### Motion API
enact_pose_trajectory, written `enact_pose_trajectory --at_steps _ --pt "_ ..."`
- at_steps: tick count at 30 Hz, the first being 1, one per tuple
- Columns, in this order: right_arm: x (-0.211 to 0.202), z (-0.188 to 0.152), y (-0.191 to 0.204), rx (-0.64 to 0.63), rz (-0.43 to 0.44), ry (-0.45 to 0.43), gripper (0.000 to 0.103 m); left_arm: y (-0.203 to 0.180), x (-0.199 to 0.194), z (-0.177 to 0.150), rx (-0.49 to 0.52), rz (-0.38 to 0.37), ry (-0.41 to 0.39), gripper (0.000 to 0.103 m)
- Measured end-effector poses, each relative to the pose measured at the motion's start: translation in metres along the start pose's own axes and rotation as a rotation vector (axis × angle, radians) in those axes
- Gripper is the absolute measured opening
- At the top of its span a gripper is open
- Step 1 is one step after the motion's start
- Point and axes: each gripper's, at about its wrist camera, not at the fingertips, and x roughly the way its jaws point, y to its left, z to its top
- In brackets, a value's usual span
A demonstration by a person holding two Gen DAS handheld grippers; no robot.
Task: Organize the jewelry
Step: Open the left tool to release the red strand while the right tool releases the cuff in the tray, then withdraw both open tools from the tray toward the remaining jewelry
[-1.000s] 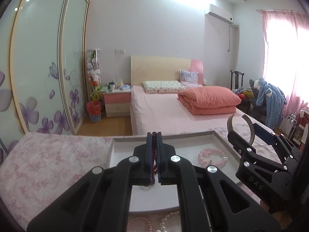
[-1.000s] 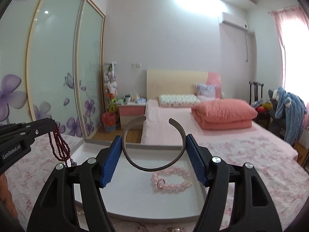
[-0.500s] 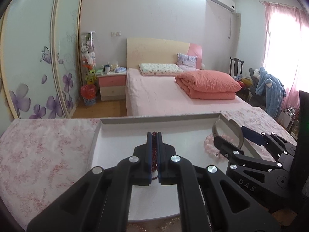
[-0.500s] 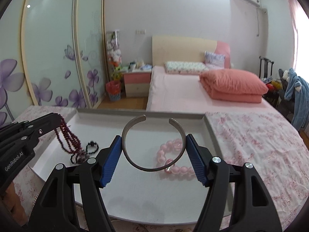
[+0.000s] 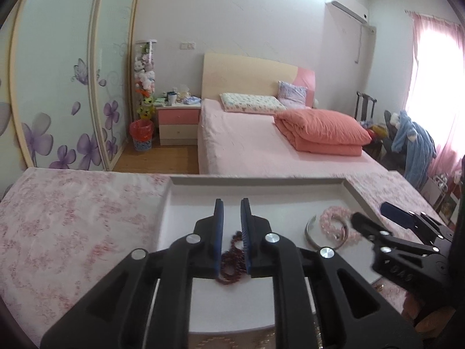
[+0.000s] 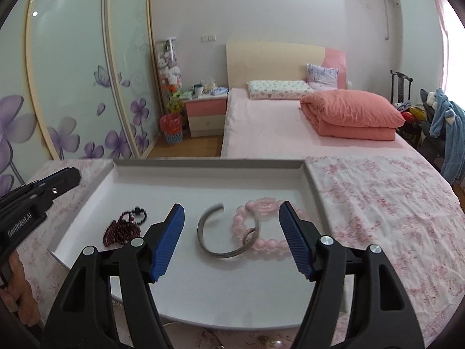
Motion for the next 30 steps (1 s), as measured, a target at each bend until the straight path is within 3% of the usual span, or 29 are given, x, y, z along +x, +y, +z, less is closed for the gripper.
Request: enact_pose_trajectory --at_steps 10,17,23,26,30 --pt "-0.039 0.006 -0.012 0.008 -0.023 -0.055 0.068 0.015 -0.046 0.004 -0.016 0.037 -0.045 0.018" --pt "-0.055 -0.009 -0.016 -0.007 -0.027 -0.032 0.066 0.022 -0.074 -0.006 -0.01 0.046 -0.047 0.024" --pt "-0.057 -0.039 -0.023 -0.002 0.003 0.074 0.058 0.038 -0.09 -0.032 -0.002 0.066 0.008 0.028" --pt "-0.055 -0.054 -0.021 -0.004 0.039 0.136 0.058 0.046 -0.094 -0.047 0.0 0.076 0.041 0.035" --pt "-0.052 -0.076 -0.008 -0.052 0.08 0.217 0.058 0.059 -0.092 -0.06 -0.01 0.099 0.07 0.036"
